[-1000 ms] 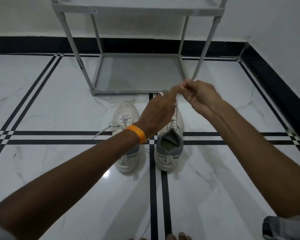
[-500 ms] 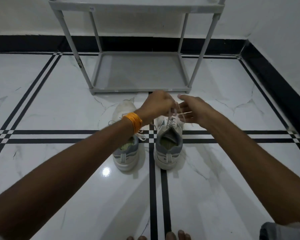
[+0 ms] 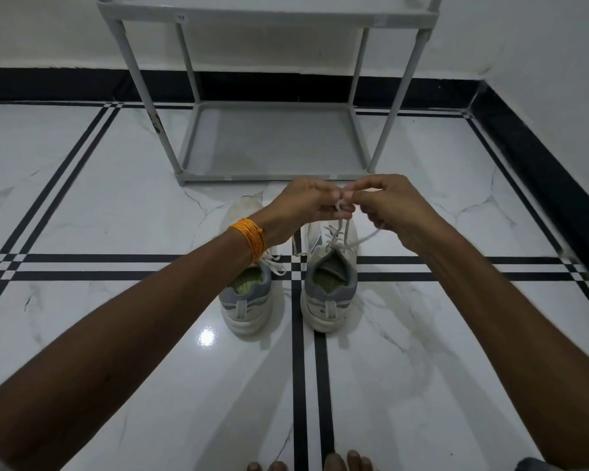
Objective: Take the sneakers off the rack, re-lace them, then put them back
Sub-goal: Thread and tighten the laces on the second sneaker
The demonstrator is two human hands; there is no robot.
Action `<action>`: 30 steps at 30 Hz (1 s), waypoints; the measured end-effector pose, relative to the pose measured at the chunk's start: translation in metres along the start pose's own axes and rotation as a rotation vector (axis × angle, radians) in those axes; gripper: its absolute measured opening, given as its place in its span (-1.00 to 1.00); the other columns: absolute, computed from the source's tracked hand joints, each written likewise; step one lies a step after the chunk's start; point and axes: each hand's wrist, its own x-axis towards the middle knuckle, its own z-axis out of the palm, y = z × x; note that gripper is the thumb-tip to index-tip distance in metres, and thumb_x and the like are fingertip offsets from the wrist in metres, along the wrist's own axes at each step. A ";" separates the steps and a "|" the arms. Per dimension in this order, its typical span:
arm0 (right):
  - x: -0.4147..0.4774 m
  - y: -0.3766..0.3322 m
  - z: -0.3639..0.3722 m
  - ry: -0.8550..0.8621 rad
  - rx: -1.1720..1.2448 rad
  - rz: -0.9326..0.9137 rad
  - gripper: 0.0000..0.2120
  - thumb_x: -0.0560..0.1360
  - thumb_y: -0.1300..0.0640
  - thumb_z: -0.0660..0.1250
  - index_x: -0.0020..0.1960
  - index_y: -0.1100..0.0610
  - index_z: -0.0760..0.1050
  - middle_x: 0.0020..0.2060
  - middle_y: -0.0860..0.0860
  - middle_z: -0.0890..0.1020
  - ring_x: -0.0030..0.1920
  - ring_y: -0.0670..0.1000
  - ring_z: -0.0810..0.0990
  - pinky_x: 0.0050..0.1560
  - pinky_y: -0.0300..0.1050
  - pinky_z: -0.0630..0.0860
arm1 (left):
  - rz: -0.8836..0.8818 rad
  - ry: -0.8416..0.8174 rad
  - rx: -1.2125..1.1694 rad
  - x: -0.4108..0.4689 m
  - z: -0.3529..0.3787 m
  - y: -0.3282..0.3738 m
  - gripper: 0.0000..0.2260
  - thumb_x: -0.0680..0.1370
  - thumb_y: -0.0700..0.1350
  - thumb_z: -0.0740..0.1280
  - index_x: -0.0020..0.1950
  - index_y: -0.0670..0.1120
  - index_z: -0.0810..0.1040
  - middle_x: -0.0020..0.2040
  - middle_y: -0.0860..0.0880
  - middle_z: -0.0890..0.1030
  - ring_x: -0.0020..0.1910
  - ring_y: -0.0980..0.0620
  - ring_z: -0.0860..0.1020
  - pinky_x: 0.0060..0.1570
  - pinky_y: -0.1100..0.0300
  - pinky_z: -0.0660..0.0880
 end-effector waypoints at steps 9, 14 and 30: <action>0.025 0.061 -0.035 0.284 -0.833 -0.071 -0.86 0.41 0.23 0.35 -0.12 0.09 0.67 -0.22 0.06 0.68 -0.21 0.12 0.64 -0.23 -0.13 0.52 | 0.087 0.271 1.304 0.000 -0.054 -0.042 -0.88 0.48 -0.29 0.39 -0.01 -0.23 0.65 -0.05 -0.20 0.67 -0.07 -0.12 0.59 -0.03 0.09 0.53; 0.026 0.115 -0.022 0.184 -0.960 0.003 -0.83 0.42 0.25 0.30 -0.11 0.12 0.66 -0.23 0.08 0.68 -0.22 0.12 0.63 -0.27 -0.18 0.43 | -0.022 0.266 1.440 -0.016 -0.068 -0.064 -0.82 0.51 -0.30 0.34 0.09 -0.23 0.60 0.03 -0.22 0.62 0.00 -0.16 0.55 0.03 0.07 0.50; 0.005 0.086 0.015 -0.120 -0.416 -0.070 -0.97 0.43 0.24 0.45 -0.18 0.20 0.65 -0.23 0.10 0.71 -0.21 0.06 0.69 -0.09 -0.04 0.66 | 0.134 0.165 0.971 -0.002 0.005 -0.078 -0.90 0.52 -0.13 0.36 -0.03 -0.13 0.63 -0.05 -0.11 0.68 -0.06 -0.08 0.61 -0.10 0.14 0.50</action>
